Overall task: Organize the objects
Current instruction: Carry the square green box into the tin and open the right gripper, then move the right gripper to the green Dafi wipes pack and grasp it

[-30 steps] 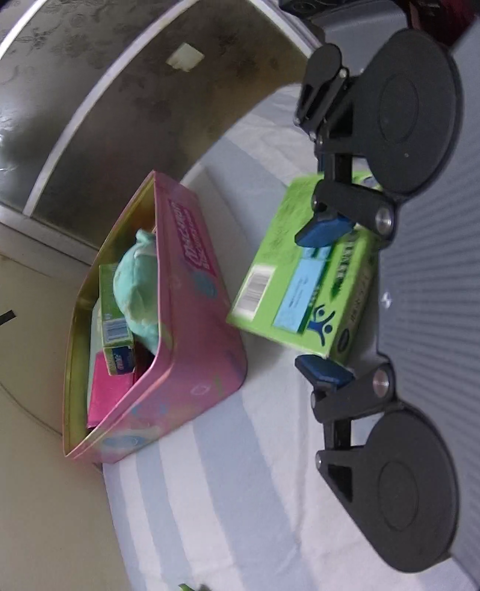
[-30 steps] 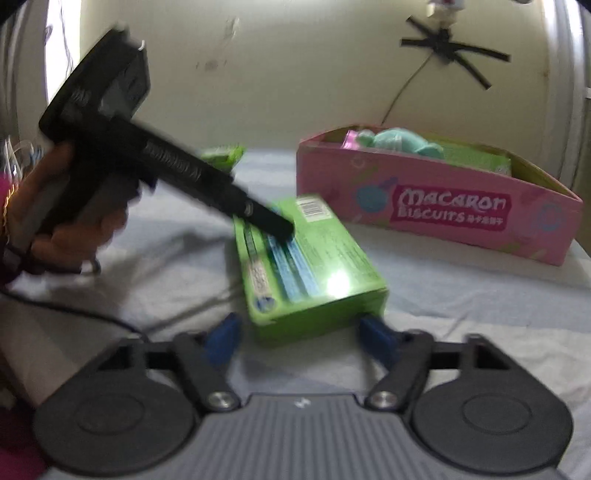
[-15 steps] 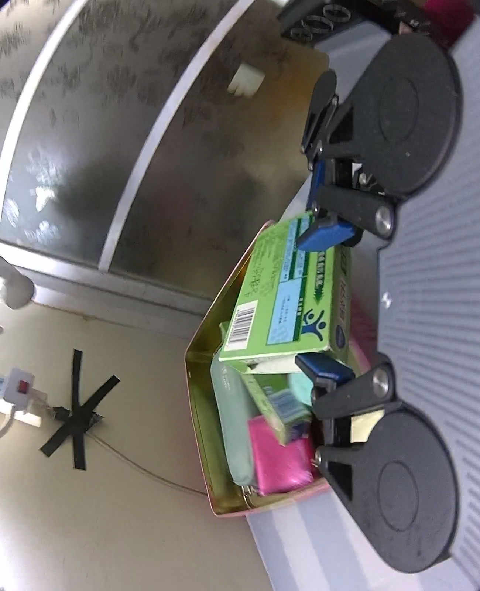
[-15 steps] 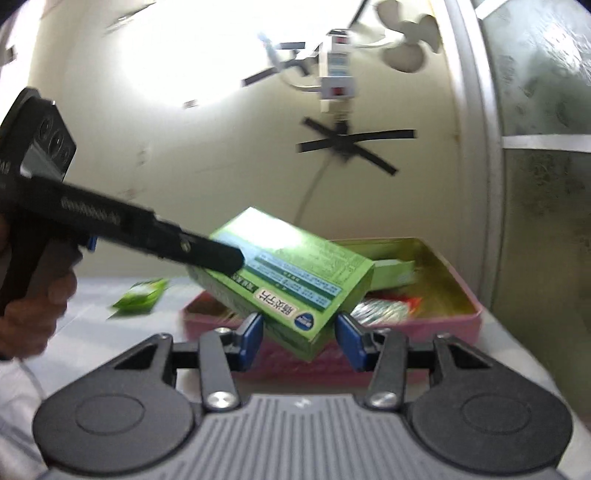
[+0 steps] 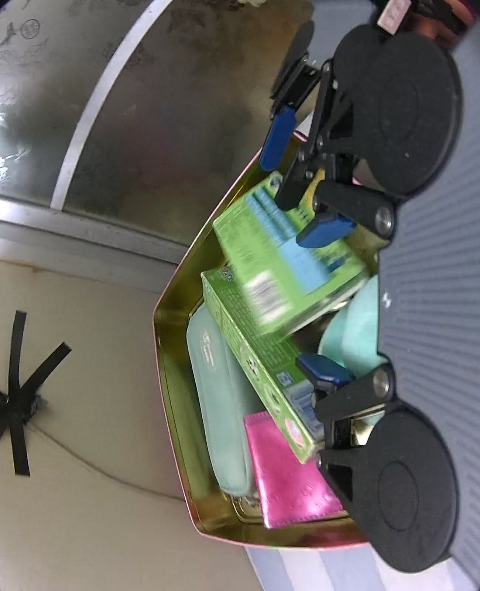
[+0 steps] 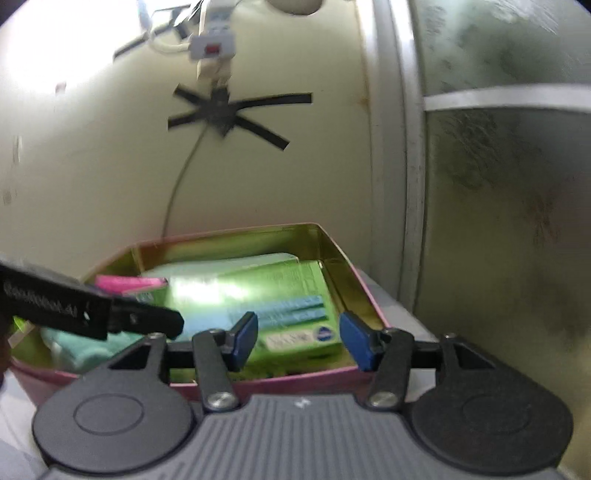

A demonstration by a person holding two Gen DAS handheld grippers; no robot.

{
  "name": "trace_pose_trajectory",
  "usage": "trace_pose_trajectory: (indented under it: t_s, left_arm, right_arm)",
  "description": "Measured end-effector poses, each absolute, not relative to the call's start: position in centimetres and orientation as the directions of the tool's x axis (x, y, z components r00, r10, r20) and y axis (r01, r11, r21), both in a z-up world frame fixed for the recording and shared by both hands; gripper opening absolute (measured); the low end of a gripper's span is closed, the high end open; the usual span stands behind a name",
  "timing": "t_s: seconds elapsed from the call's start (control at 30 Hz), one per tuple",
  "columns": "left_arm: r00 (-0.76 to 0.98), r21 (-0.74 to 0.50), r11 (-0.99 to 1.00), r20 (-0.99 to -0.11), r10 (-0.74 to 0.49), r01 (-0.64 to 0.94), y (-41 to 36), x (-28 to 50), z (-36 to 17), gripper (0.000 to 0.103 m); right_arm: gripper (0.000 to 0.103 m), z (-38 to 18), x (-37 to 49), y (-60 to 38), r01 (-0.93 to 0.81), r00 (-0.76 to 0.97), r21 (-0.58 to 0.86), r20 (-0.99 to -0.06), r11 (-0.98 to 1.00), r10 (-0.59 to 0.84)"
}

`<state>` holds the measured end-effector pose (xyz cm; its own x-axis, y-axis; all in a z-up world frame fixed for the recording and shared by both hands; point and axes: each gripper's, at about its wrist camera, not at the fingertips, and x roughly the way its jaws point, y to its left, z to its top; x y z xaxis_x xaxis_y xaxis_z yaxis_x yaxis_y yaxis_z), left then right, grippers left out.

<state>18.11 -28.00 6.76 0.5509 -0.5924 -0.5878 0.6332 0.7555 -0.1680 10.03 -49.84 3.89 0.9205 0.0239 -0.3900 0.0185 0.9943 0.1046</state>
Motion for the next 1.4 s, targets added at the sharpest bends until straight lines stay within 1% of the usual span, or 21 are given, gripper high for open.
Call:
trace_pose_trajectory:
  t_s: [0.17,0.3,0.4,0.47,0.53,0.6,0.67,0.7,0.8,0.87,0.9,1.0,1.07,1.1,1.13,1.2,1.27,1.4]
  left_arm:
    - [0.616,-0.145,0.778,-0.530,-0.582,0.611,-25.1,15.2,8.8,0.066]
    - [0.681,-0.112,0.814,-0.489,-0.544,0.570,-20.8,12.1,9.8,0.069]
    - [0.723,-0.086,0.860,-0.504,-0.473,0.502,-16.8,10.5,8.8,0.069]
    - [0.738,-0.075,0.891,-0.532,-0.415,0.447,-13.9,9.8,7.4,0.069]
    - [0.741,-0.052,0.921,-0.577,-0.344,0.387,-11.1,9.6,5.6,0.069]
    - [0.732,-0.022,0.948,-0.630,-0.259,0.316,-8.3,9.8,3.3,0.069]
    - [0.714,0.001,0.968,-0.675,-0.183,0.249,-5.6,10.2,1.2,0.069]
    - [0.736,-0.011,0.970,-0.649,-0.193,0.245,-4.2,9.9,0.9,0.070]
    - [0.761,0.041,0.984,-0.640,-0.108,0.174,-1.5,10.2,0.9,0.070]
    - [0.777,0.060,0.991,-0.626,-0.057,0.121,0.3,11.0,1.1,0.070]
    - [0.784,0.056,0.995,-0.620,-0.031,0.083,1.5,11.6,1.1,0.070]
    - [0.779,0.010,0.999,-0.626,0.030,-0.030,4.9,13.1,0.7,0.069]
    - [0.797,-0.063,0.997,-0.604,-0.008,-0.037,7.2,13.2,0.7,0.068]
    - [0.801,-0.087,0.995,-0.598,-0.022,-0.038,7.5,13.2,0.8,0.068]
    - [0.807,-0.080,0.996,-0.590,-0.016,-0.039,7.5,13.2,0.8,0.069]
    - [0.801,-0.038,0.997,-0.598,0.037,-0.074,7.6,13.4,0.5,0.070]
    - [0.806,-0.087,0.993,-0.592,0.011,-0.078,8.7,13.4,0.6,0.070]
    - [0.810,-0.113,0.987,-0.586,0.027,-0.115,9.5,13.5,0.4,0.070]
  right_arm:
    - [0.053,4.6,5.4,-49.5,0.002,0.958,0.210,-0.281,0.978,0.058]
    - [0.057,4.6,1.5,-48.0,-0.110,0.962,0.292,-0.208,0.950,0.175]
    - [0.061,4.1,-0.8,-45.8,-0.224,0.940,0.316,-0.180,0.922,0.291]
    - [0.061,3.7,-1.2,-43.7,-0.307,0.905,0.310,-0.197,0.900,0.377]
    - [0.061,3.2,-1.2,-41.0,-0.378,0.863,0.275,-0.241,0.884,0.444]
    - [0.060,2.5,-1.0,-38.3,-0.426,0.825,0.224,-0.301,0.876,0.478]
    - [0.060,1.7,-0.3,-35.4,-0.467,0.776,0.177,-0.387,0.866,0.498]
    - [0.060,1.2,0.1,-34.1,-0.485,0.751,0.157,-0.430,0.861,0.501]
    - [0.060,0.0,1.7,-30.3,-0.537,0.659,0.121,-0.558,0.835,0.504]
    - [0.063,-0.5,2.7,-27.8,-0.571,0.606,0.114,-0.609,0.813,0.512]
    - [0.066,-0.5,3.1,-26.7,-0.590,0.598,0.102,-0.612,0.801,0.518]
    - [0.067,0.0,5.1,-23.2,-0.618,0.585,0.074,-0.622,0.782,0.521]
    - [0.071,0.6,7.1,-20.9,-0.609,0.597,0.078,-0.609,0.789,0.521]
    - [0.078,1.0,8.2,-19.9,-0.599,0.610,0.085,-0.596,0.796,0.522]
    - [0.089,1.3,9.4,-18.7,-0.583,0.627,0.094,-0.580,0.807,0.520]
    - [0.099,1.9,12.0,-16.6,-0.563,0.656,0.108,-0.545,0.819,0.522]
    - [0.101,2.1,14.7,-14.0,-0.549,0.677,0.102,-0.528,0.830,0.513]
    - [0.101,1.0,19.6,-9.7,-0.513,0.676,0.104,-0.563,0.852,0.476]
